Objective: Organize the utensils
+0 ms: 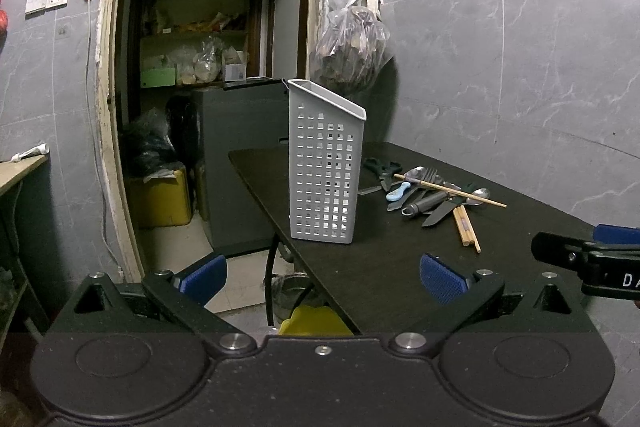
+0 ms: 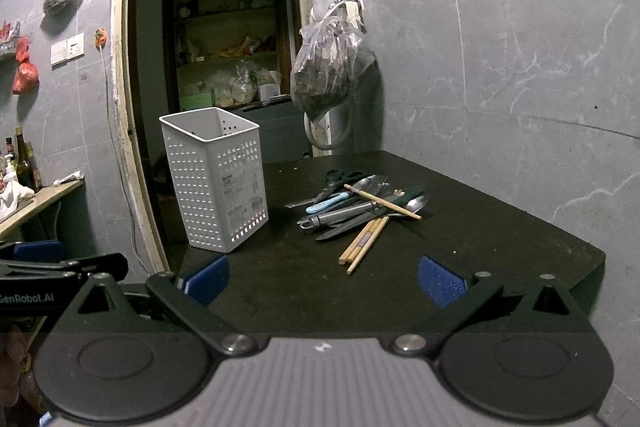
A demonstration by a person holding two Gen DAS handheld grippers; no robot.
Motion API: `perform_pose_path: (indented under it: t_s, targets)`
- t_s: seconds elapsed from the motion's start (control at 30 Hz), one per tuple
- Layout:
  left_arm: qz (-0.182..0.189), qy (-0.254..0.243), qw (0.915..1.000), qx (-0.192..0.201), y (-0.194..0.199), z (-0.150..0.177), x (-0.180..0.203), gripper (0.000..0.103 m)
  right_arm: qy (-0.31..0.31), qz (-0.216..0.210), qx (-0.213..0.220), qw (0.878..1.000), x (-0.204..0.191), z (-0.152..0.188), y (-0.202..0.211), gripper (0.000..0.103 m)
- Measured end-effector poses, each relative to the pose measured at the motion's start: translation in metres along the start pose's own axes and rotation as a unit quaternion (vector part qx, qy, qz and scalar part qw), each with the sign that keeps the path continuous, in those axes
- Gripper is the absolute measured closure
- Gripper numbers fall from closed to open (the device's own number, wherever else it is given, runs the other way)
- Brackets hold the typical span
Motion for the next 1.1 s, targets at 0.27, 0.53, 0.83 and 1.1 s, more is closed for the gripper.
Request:
perform_pose_path:
  t_s: [0.27, 0.53, 0.83, 1.1]
  targets:
    - [-0.001, 0.0, 1.0, -0.002, -0.001, 0.001, 0.0, 0.001, -0.004, 0.003, -0.004, 1.0, 0.003, 0.002, 0.0, 0.0]
    - [-0.001, 0.0, 1.0, -0.003, -0.001, 0.001, 0.0, 0.001, -0.004, 0.003, -0.005, 1.0, 0.003, 0.002, 0.0, 0.0]
    - [0.0, -0.001, 0.9998, -0.02, -0.013, 0.005, 0.0, 0.001, -0.001, 0.002, -0.014, 1.0, 0.003, 0.005, -0.007, 0.0]
    - [0.002, -0.002, 0.9994, -0.034, -0.023, 0.006, 0.0, 0.001, -0.006, 0.002, -0.026, 1.0, 0.005, 0.007, -0.018, 0.0]
Point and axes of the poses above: each gripper's, at about its wrist camera, not at the fingertips, and y roughly against the way its jaws point, x to its right, z to its underside, the point moved 6 cm from there along -y, roughly the way its jaws point, and after that the axes turned 1 degree about x, right-handed, at the moved point
